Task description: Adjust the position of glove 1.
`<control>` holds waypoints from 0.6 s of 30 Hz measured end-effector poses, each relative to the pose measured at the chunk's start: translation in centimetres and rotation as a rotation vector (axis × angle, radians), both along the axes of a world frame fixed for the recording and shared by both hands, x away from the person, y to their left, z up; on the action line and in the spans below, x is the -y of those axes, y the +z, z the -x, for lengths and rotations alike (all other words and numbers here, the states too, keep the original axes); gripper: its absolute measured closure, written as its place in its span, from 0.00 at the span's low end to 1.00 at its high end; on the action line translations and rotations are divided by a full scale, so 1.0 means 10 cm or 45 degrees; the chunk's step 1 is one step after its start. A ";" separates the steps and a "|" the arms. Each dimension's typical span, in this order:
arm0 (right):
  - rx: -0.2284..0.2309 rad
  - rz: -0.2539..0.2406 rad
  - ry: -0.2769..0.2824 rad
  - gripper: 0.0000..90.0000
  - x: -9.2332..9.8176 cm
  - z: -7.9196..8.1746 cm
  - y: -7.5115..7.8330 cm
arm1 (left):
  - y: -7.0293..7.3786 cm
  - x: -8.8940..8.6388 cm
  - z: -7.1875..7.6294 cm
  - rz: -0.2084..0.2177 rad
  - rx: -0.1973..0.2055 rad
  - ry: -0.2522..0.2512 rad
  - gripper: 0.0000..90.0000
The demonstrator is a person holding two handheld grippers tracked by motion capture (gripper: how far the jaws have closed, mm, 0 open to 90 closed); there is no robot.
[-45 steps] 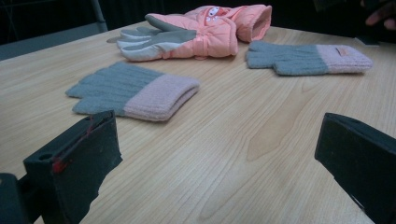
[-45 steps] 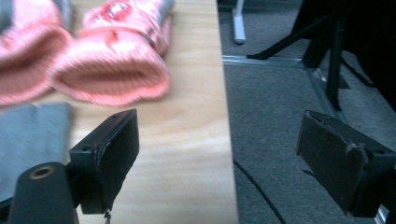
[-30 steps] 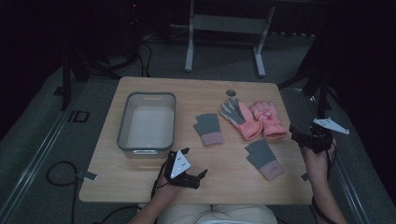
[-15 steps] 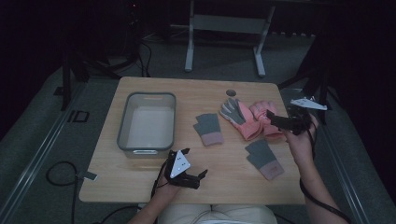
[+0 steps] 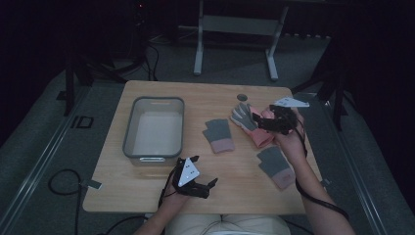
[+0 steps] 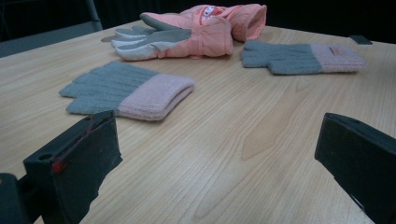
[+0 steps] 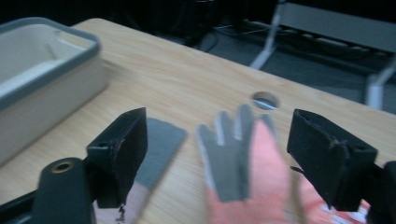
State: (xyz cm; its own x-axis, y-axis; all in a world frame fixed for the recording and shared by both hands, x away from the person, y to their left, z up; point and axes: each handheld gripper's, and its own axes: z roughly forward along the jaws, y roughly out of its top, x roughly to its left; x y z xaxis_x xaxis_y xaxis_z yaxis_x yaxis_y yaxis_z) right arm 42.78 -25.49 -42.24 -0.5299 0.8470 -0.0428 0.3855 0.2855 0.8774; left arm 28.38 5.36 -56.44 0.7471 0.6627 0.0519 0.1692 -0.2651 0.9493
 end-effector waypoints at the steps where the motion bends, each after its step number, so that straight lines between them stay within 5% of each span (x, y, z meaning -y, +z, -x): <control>1: -0.004 0.006 0.028 0.26 -0.09 -0.02 -0.04 | 0.00 0.00 0.00 0.001 0.000 -0.001 0.00; 10: -0.062 0.040 0.177 0.43 -0.51 -0.19 -0.29 | 0.00 0.00 0.00 0.001 0.002 -0.004 0.00; 18: -0.139 0.084 0.237 0.54 -0.79 -0.31 -0.58 | 0.00 0.00 0.00 0.000 0.003 -0.004 0.00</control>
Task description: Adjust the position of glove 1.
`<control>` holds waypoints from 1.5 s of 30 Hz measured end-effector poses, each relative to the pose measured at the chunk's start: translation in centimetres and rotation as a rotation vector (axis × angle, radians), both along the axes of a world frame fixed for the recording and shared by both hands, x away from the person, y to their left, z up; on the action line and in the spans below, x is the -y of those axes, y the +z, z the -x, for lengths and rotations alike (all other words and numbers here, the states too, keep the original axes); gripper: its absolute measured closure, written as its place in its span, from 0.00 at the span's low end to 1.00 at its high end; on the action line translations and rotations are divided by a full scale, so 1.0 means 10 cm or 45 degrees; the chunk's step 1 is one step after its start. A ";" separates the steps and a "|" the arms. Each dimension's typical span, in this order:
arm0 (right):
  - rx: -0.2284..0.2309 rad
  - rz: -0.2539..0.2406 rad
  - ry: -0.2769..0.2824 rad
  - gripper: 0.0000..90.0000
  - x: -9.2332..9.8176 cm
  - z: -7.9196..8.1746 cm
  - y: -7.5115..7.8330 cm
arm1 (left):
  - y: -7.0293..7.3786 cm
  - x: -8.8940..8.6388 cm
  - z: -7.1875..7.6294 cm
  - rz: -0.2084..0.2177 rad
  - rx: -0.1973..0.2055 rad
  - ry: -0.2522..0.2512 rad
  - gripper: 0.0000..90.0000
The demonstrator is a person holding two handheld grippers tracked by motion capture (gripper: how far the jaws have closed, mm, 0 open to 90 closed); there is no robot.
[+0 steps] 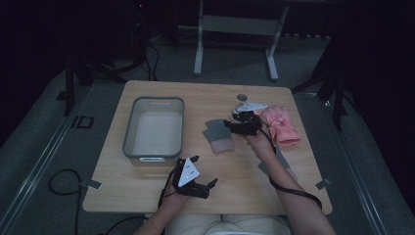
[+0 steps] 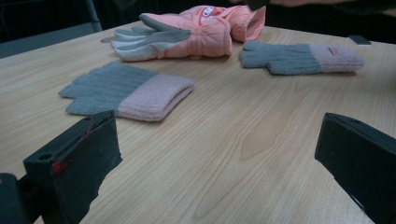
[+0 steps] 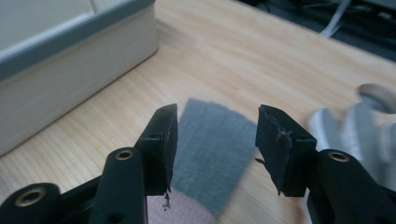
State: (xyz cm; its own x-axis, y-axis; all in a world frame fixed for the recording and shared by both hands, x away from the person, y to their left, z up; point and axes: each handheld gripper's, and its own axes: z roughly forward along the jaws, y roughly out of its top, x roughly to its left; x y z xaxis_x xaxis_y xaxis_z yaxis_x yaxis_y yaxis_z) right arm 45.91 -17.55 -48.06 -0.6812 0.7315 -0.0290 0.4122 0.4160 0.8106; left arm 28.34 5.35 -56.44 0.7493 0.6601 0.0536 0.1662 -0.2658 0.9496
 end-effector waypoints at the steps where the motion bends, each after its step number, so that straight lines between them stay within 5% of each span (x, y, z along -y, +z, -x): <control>1: -0.010 0.011 0.012 0.55 -0.03 -0.02 -0.04 | 0.00 0.00 0.00 0.000 -0.003 0.001 0.00; 12: -0.124 0.170 0.108 0.68 -0.28 -0.22 -0.49 | 0.00 0.00 0.00 -0.001 -0.002 -0.001 0.00; 21: -0.155 0.212 0.119 0.65 -0.34 -0.31 -0.68 | 0.00 0.00 0.00 -0.004 -0.001 -0.003 0.00; 24: -0.170 0.167 0.103 0.72 -0.32 -0.32 -0.70 | 0.00 0.00 0.01 -0.005 0.001 0.001 0.00; 29: -0.180 0.222 0.074 0.89 -0.39 -0.30 -0.67 | 0.00 0.00 0.01 -0.005 0.001 0.001 0.00; 34: -0.260 0.160 -0.009 0.93 -0.40 -0.31 -0.61 | 0.00 0.00 0.00 -0.002 -0.003 -0.001 0.00; 45: -0.132 -0.037 -0.117 0.94 -0.19 0.31 0.18 | 0.00 0.01 0.01 -0.013 0.005 0.007 0.00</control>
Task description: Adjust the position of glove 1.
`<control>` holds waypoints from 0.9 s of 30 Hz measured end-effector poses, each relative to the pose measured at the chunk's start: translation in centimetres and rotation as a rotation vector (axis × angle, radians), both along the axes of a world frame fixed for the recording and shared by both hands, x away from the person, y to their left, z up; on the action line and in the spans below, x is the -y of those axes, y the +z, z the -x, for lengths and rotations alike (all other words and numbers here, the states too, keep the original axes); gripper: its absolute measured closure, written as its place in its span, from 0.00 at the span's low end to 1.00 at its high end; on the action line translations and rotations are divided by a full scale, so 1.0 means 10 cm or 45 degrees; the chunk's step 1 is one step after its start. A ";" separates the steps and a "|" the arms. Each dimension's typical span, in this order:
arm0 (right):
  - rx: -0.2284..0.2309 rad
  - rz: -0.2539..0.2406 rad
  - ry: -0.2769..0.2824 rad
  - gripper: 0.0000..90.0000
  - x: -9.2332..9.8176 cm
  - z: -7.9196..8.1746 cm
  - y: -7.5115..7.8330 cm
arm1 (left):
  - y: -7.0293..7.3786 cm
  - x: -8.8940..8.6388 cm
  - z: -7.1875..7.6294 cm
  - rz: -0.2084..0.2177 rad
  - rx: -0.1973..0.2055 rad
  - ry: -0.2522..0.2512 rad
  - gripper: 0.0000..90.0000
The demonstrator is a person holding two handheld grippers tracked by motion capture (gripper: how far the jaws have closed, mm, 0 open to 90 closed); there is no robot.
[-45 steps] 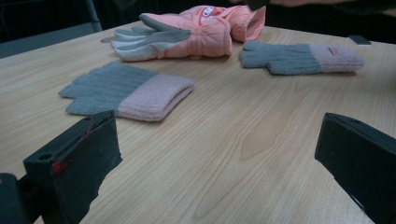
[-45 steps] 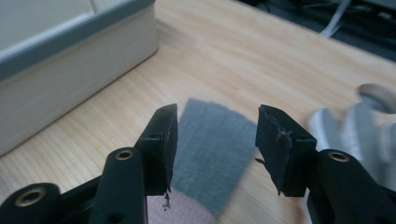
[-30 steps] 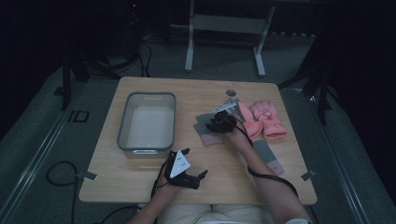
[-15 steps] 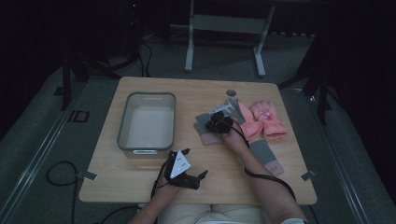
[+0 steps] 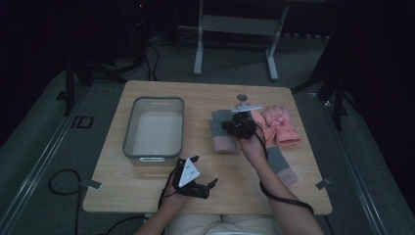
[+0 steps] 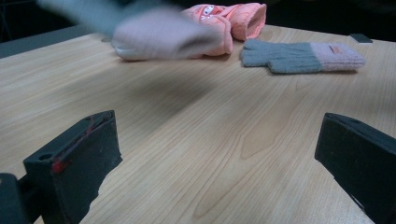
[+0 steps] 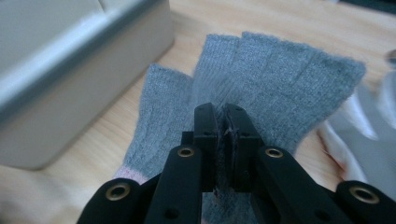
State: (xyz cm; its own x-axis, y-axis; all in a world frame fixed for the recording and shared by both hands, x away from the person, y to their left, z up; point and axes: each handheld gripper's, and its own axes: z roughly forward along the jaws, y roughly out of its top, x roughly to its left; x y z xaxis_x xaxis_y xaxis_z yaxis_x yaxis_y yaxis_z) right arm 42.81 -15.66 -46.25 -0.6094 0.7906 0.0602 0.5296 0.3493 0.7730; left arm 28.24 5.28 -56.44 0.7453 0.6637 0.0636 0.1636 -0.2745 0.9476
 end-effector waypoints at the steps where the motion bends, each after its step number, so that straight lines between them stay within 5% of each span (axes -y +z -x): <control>1: 0.023 0.007 -0.011 0.94 0.03 0.08 0.05 | 0.00 0.00 0.00 0.000 0.000 -0.001 0.00; 7: 0.010 -0.024 -0.061 0.94 0.21 0.47 0.10 | 0.00 0.00 0.00 -0.001 0.000 0.000 0.00; 12: -0.021 -0.030 -0.123 0.94 0.31 0.87 -0.04 | 0.00 0.00 0.00 -0.005 0.009 0.002 0.00; 19: -0.096 0.001 -0.156 0.94 0.35 1.04 -0.36 | 0.00 0.00 0.00 -0.009 0.009 0.003 0.00; 27: -0.183 -0.022 -0.174 0.94 0.31 1.05 -0.63 | 0.00 0.00 0.00 -0.008 0.008 -0.001 0.00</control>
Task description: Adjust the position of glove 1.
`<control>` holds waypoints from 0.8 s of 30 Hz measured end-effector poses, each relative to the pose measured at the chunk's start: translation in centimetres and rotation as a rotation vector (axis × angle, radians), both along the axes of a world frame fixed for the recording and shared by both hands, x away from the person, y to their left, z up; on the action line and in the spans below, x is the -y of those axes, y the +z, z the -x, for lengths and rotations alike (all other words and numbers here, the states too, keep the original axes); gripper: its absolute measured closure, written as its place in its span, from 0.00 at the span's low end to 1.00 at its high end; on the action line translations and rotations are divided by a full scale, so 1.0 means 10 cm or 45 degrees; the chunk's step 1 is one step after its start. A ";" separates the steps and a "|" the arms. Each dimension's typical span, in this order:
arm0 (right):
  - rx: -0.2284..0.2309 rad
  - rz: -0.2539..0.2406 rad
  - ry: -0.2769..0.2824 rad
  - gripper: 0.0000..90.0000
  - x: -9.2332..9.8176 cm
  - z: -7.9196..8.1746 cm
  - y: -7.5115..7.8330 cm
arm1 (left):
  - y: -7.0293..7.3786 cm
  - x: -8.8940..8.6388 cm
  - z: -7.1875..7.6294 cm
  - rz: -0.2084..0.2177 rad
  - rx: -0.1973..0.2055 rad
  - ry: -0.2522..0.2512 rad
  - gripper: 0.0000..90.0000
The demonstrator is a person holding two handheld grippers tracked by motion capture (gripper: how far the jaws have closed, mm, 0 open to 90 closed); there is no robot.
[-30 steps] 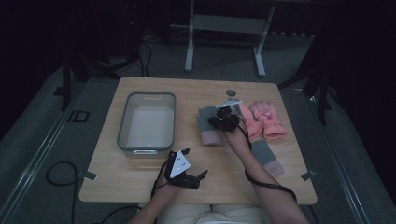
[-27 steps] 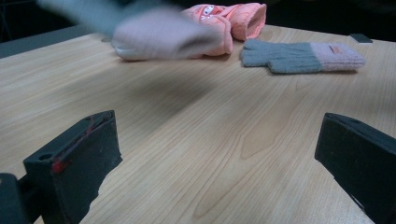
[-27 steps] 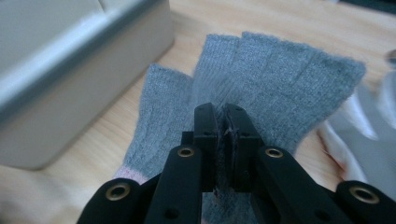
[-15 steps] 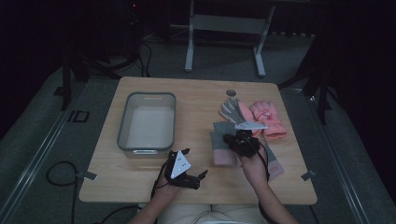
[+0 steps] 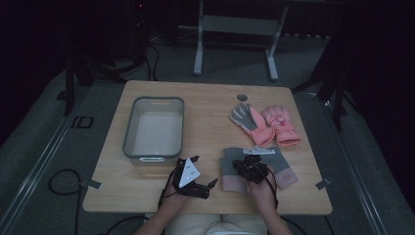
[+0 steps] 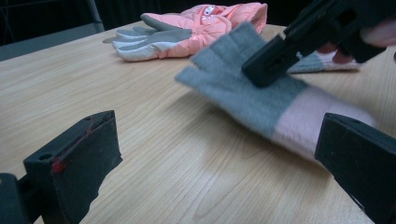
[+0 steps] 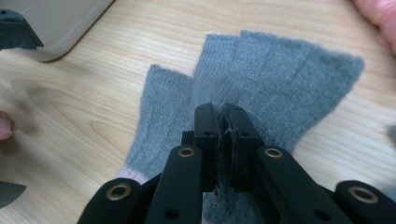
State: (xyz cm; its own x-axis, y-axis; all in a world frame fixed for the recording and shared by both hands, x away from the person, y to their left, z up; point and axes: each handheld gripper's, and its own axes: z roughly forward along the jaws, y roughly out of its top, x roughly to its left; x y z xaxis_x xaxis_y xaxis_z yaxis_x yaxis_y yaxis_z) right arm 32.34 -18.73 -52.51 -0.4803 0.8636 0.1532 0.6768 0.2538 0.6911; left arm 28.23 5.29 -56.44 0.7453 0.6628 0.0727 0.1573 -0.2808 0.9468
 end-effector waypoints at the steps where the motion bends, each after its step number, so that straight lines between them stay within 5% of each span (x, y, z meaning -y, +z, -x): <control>1: 0.001 0.000 -0.008 0.94 -0.01 -0.01 -0.02 | 0.00 0.00 0.00 0.000 0.000 0.000 0.00; 8: -0.020 0.025 -0.003 0.92 -0.11 -0.09 -0.24 | 0.00 0.00 0.00 -0.002 0.001 -0.004 0.00; 15: 0.019 0.025 -0.015 0.84 -0.12 -0.10 -0.27 | 0.00 0.01 0.01 -0.006 0.005 -0.007 0.00; 24: 0.171 0.032 0.072 0.72 0.10 -0.12 0.00 | 0.00 0.01 0.01 -0.005 0.006 -0.005 0.00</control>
State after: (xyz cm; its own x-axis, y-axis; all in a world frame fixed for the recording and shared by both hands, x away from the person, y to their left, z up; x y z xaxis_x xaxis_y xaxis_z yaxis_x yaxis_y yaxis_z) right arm 33.54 -19.75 -52.53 -0.5431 0.8373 0.0630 0.5630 0.3074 0.7672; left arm 28.17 5.21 -56.44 0.7473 0.6598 0.0786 0.1521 -0.2851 0.9463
